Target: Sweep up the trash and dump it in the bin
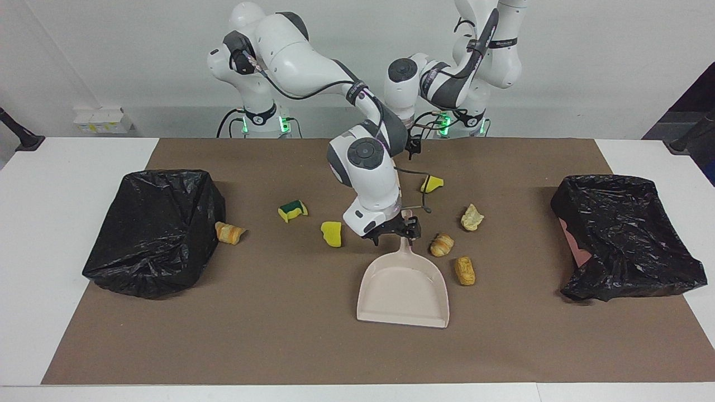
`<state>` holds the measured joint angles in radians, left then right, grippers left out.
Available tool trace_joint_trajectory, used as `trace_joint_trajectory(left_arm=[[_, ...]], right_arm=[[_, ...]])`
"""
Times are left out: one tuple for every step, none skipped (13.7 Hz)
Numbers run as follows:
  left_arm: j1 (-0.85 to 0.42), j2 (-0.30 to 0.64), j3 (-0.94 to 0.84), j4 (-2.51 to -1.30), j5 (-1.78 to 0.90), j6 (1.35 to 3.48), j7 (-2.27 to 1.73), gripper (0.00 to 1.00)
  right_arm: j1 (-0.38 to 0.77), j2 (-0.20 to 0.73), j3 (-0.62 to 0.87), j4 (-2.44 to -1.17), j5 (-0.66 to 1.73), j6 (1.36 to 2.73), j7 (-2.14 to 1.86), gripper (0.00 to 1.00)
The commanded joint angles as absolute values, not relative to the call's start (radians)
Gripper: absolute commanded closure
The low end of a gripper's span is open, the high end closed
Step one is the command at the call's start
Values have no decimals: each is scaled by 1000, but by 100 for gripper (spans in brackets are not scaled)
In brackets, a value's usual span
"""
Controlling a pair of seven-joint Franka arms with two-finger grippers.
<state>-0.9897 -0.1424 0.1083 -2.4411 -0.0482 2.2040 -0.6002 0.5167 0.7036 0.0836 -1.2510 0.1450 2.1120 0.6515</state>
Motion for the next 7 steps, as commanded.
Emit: trace_joint_trajectory(left_arm=[[-1034, -173, 126, -2488, -112, 2235, -621, 0], [-1045, -166, 126, -2490, -133, 2235, -621, 0], [-1058, -167, 127, -2502, -149, 2233, -623, 5], [-1058, -169, 127, -2505, -155, 2230, -636, 18], [-1058, -164, 127, -2500, -156, 2233, -658, 27], [-1057, -164, 129, -2500, -156, 2232, -660, 36], [-1057, -167, 127, -2500, -156, 2221, -663, 49]], right_arm=[[531, 726, 87, -1218, 155, 2120, 681, 25], [537, 729, 87, -1218, 155, 2121, 684, 29], [543, 733, 87, -1218, 155, 2125, 687, 37], [546, 738, 87, -1218, 153, 2125, 686, 37], [551, 736, 87, -1218, 152, 2125, 686, 38], [552, 736, 86, -1219, 152, 2125, 686, 40], [554, 735, 86, -1224, 152, 2125, 686, 41]])
